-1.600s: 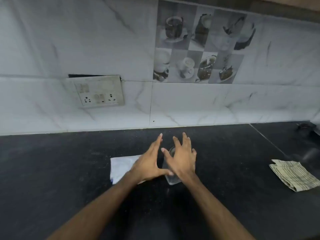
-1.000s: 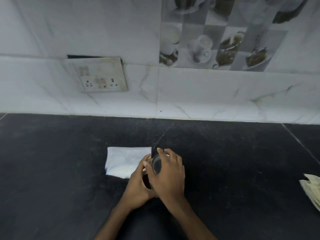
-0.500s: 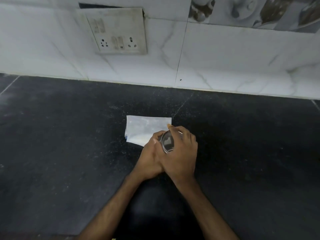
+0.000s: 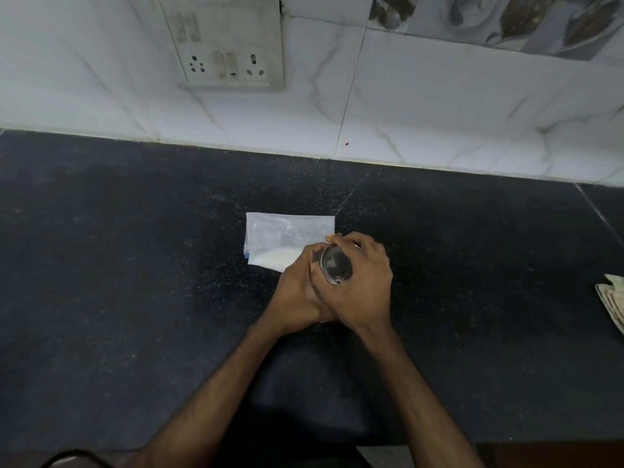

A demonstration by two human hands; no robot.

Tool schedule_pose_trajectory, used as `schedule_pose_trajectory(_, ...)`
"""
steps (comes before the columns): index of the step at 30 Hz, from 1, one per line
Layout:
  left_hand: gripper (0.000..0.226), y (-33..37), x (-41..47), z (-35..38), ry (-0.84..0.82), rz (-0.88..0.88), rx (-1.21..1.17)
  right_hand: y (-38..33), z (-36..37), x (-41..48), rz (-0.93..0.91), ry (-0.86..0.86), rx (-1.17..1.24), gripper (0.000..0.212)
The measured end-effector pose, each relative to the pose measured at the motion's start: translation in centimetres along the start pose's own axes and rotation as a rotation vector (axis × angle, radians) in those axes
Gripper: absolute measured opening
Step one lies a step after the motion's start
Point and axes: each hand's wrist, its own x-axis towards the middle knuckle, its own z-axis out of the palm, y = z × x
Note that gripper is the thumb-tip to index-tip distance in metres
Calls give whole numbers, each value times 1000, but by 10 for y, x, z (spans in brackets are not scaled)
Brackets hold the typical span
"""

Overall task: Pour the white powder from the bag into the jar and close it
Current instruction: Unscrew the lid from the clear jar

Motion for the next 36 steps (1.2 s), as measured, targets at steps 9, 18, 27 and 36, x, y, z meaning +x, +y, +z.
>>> schedule_pose_trajectory(9, 92, 4, 4, -21, -172, -25, 43, 9, -33, 5, -184, -343, 16, 85)
schedule_pose_trajectory(18, 100, -3, -4, -15, -129, -9, 8, -17, -20, -17, 51, -206, -183, 81)
schedule_pose_trajectory(27, 97, -6, -3, -15, -119, 5, -2, 0, -36, -8, -76, -210, 18, 87)
schedule_pose_trajectory(36, 100, -11, -6, -14, -87, 16, -36, 4, -37, -5, -151, -263, 148, 81)
